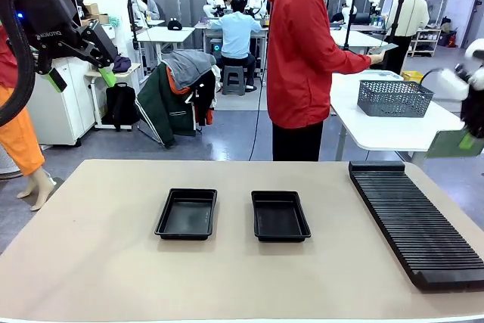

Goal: Inspect and transfer BCBs to ESD trays.
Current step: Pick up the Blank PCB from the PCB Rack and place it in the left ESD tray.

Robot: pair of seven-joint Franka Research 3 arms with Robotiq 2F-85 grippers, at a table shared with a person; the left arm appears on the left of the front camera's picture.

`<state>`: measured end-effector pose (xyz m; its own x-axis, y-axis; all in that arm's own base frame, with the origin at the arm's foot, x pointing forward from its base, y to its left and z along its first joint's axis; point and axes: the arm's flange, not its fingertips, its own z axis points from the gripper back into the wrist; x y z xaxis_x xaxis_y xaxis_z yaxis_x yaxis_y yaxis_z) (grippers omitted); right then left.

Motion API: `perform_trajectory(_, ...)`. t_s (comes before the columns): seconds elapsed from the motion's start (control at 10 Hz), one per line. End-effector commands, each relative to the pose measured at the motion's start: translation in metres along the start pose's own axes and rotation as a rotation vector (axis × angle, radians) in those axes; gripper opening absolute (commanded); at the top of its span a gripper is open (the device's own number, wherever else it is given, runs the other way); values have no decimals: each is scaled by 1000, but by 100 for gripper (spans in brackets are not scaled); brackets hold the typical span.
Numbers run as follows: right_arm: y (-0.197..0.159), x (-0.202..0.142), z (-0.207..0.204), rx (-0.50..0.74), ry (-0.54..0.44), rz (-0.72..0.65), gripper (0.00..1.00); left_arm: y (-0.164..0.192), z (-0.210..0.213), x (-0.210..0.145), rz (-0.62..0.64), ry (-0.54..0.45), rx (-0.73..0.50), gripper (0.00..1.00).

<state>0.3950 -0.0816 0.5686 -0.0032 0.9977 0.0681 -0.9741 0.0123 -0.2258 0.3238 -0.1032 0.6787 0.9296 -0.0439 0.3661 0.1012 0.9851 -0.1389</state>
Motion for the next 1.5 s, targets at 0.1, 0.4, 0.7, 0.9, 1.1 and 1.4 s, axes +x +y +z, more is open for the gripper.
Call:
perform_trajectory(0.1,-7,-7,55,-7,-22,-45,0,1,0,0,6,-1,3,100)
perform_trajectory(0.4,-9,-13,75,-27,-44,-46,0,1,0,0,6,-1,3,100)
perform_trajectory(0.7,-4,-15,80,-39,-14,-30,0,1,0,0,6,-1,3,100)
perform_trajectory(0.9,-4,-15,80,-39,-14,-30,0,1,0,0,6,-1,3,100)
perform_trajectory(1.1,-4,-15,80,-39,-14,-30,0,1,0,0,6,-1,3,100)
perform_trajectory(1.4,-4,-15,80,-39,-14,-30,0,1,0,0,6,-1,3,100)
